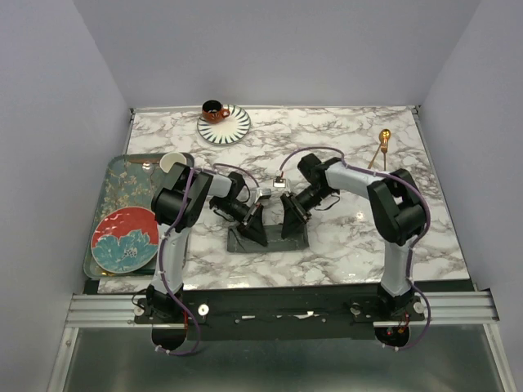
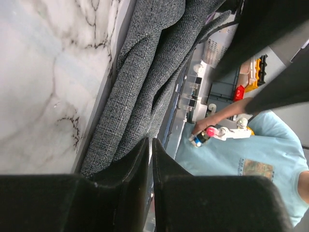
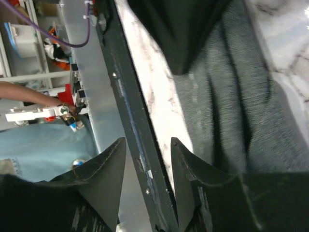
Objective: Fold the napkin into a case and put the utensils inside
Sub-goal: Fold the 2/3-rectangle-folded napkin at the center of the board.
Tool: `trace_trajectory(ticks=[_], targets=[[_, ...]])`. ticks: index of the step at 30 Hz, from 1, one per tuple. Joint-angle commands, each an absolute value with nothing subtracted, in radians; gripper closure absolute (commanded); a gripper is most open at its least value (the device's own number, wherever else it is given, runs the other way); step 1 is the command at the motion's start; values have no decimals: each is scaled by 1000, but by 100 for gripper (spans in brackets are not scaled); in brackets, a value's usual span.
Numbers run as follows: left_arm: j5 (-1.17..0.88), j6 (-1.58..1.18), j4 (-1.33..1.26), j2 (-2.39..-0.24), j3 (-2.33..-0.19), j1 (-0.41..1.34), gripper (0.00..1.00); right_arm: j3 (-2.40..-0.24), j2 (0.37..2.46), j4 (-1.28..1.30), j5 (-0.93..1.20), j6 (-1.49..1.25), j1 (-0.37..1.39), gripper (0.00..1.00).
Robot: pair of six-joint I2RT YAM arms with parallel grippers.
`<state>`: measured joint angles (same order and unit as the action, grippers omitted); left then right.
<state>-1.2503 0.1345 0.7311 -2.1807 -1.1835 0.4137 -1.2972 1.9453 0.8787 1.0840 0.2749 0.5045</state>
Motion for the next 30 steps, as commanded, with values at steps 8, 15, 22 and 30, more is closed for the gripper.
trace_trajectory(ticks=[8, 15, 22, 30], targets=[[-1109, 363, 876, -2257, -1284, 385, 67, -1269, 2167, 765, 970, 180, 437, 57], [-1123, 407, 922, -2133, -1315, 385, 59, -1255, 2157, 762, 908, 172, 433, 60], [-1144, 390, 937, -2030, -1272, 385, 59, -1259, 2149, 759, 884, 176, 433, 61], [-1184, 328, 937, -1948, -1226, 387, 64, -1272, 2148, 759, 871, 175, 431, 61]])
